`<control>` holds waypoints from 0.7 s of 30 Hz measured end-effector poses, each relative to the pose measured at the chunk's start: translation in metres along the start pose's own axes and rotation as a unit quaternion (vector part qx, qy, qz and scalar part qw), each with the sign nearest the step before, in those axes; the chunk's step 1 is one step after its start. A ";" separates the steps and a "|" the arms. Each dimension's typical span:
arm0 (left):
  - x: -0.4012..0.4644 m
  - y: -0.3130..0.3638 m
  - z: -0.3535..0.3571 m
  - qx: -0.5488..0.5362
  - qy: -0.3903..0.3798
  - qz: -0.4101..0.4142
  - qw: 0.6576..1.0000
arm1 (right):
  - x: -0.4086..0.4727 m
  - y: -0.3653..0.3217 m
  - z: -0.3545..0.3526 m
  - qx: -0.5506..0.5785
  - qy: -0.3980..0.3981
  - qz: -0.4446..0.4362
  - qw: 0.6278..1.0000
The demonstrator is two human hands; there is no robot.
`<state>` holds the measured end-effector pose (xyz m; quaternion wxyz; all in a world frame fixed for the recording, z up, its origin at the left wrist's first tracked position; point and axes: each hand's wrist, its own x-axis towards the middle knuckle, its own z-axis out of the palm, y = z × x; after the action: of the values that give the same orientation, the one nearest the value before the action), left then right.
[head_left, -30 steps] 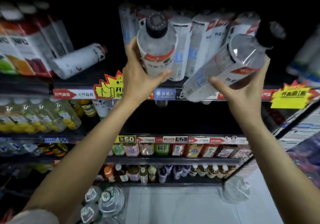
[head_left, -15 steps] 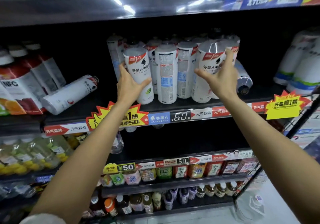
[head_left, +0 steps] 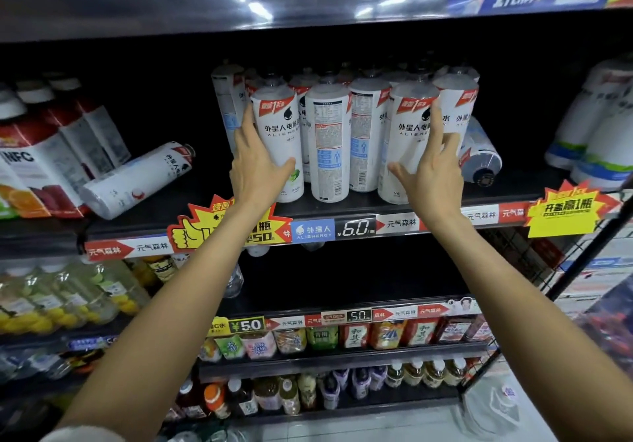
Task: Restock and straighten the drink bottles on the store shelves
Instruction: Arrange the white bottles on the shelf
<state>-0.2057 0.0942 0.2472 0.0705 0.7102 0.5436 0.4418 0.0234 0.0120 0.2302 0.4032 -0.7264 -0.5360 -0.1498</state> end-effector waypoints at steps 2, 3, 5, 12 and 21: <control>0.000 0.003 0.000 0.001 -0.001 -0.007 1.000 | 0.001 -0.001 0.002 0.005 0.002 0.005 1.000; -0.001 0.004 0.000 0.003 -0.002 -0.008 1.000 | 0.001 -0.001 0.003 0.004 0.001 0.008 1.000; -0.004 0.005 0.002 0.010 -0.001 -0.010 1.000 | 0.001 0.001 0.004 0.002 -0.001 0.003 1.000; -0.012 0.003 0.005 -0.001 -0.013 -0.029 1.000 | -0.006 0.019 -0.015 0.032 -0.083 -0.033 0.995; -0.085 0.027 -0.006 -0.205 0.008 -0.006 0.979 | -0.060 0.029 -0.037 0.049 -0.096 -0.212 0.971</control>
<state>-0.1922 0.0101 0.2196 0.2127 0.6739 0.4462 0.5491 0.0345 -0.0579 0.2026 0.3438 -0.5869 -0.7205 -0.1349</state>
